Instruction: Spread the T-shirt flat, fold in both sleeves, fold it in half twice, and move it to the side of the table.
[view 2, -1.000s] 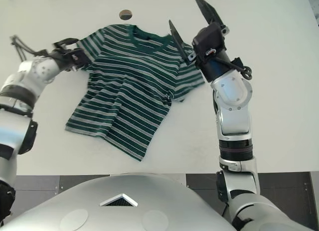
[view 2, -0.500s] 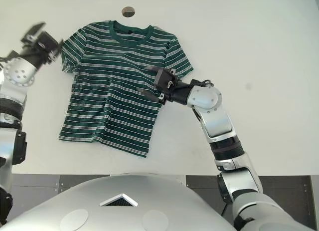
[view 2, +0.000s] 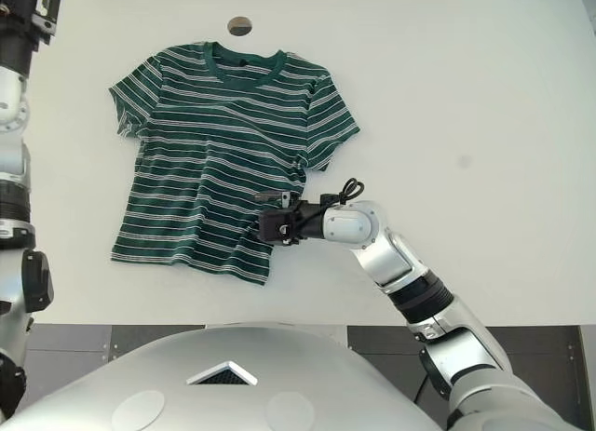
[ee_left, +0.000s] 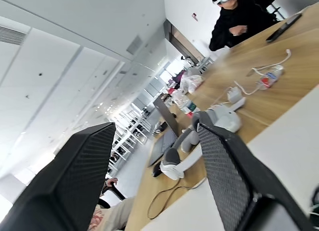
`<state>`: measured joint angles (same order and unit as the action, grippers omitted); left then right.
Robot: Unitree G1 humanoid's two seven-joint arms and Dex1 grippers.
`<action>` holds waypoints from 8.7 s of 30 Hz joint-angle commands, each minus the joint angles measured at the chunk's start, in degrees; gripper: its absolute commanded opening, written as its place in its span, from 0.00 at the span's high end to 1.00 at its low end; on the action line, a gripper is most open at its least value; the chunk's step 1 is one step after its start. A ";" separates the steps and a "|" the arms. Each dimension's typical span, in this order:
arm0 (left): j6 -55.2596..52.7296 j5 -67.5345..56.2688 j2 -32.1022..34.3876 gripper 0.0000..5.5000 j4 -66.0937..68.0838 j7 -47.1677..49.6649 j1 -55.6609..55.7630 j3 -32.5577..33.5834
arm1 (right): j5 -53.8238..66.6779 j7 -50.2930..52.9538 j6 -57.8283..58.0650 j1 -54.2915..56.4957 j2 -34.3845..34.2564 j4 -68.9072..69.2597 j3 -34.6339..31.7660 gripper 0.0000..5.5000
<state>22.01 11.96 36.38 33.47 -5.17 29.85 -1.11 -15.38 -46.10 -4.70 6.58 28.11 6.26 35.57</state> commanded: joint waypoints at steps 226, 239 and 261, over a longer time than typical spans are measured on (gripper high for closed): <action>39.97 14.20 26.18 0.27 -31.22 -41.22 -62.39 0.42 | 11.74 -31.12 -44.42 -32.04 27.26 -10.51 -37.76 0.61; 31.39 16.60 20.89 0.27 -40.43 -41.51 -55.95 -11.43 | 3.60 -20.07 -44.82 -29.64 29.05 -8.92 -28.05 0.61; 23.86 13.30 22.31 0.85 -44.93 -40.58 -51.02 -17.47 | 10.00 -16.02 -40.65 -26.29 33.55 -7.82 -20.97 0.98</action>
<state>48.53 22.30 58.34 -12.84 -44.45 -21.20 -17.75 -3.53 -61.23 -47.93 -18.91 60.24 -0.48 13.10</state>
